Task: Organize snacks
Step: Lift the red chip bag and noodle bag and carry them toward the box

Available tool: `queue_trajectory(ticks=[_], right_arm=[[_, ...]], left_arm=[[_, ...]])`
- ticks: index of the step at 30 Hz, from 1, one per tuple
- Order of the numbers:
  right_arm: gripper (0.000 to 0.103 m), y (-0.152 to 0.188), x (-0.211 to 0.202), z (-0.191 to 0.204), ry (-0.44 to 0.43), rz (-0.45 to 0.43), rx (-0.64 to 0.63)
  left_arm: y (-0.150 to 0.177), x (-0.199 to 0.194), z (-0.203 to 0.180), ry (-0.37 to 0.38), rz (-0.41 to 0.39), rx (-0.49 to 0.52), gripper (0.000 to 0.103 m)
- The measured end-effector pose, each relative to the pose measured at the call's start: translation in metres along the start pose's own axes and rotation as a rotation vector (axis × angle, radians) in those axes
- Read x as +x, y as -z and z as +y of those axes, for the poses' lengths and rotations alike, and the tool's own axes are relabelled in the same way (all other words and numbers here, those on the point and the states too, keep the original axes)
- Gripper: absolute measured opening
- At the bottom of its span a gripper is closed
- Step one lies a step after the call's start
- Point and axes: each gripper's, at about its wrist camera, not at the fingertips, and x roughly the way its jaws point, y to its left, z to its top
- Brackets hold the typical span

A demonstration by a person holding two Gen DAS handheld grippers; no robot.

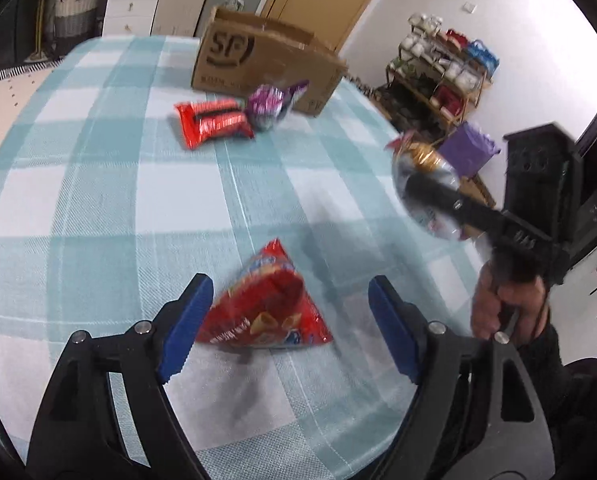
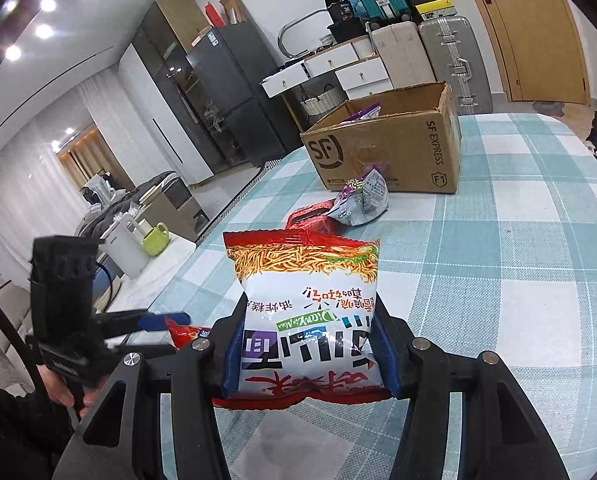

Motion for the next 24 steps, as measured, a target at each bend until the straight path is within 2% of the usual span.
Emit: queue_trajectory(ticks=[4,6,7,8,11,16,24], right_arm=[[0.054,0.001,-0.001,0.000,0.002,-0.001,-0.005],[0.054,0.001,-0.001,-0.001,0.005,-0.001,-0.004],[0.054,0.001,-0.002,-0.002,0.008,-0.004,-0.002],[0.054,0.001,-0.002,-0.003,0.010,-0.005,0.000],[0.054,0.002,-0.002,-0.006,0.011,-0.006,0.011],[0.054,0.003,0.001,-0.005,0.004,-0.001,0.012],[0.054,-0.006,-0.004,-0.001,-0.007,-0.021,0.003]], left_arm=[[0.005,0.019,0.003,-0.046,0.013,-0.005,0.077],[0.006,0.028,0.008,-0.059,0.036,-0.022,0.067],[0.007,0.027,0.007,-0.067,0.017,-0.011,0.062],[0.008,0.027,0.005,-0.079,0.023,0.001,0.051],[0.011,0.023,0.003,-0.097,0.021,0.004,0.045],[0.006,0.023,0.002,-0.094,0.020,-0.006,0.038],[-0.018,0.012,-0.003,-0.071,-0.015,0.007,0.038]])
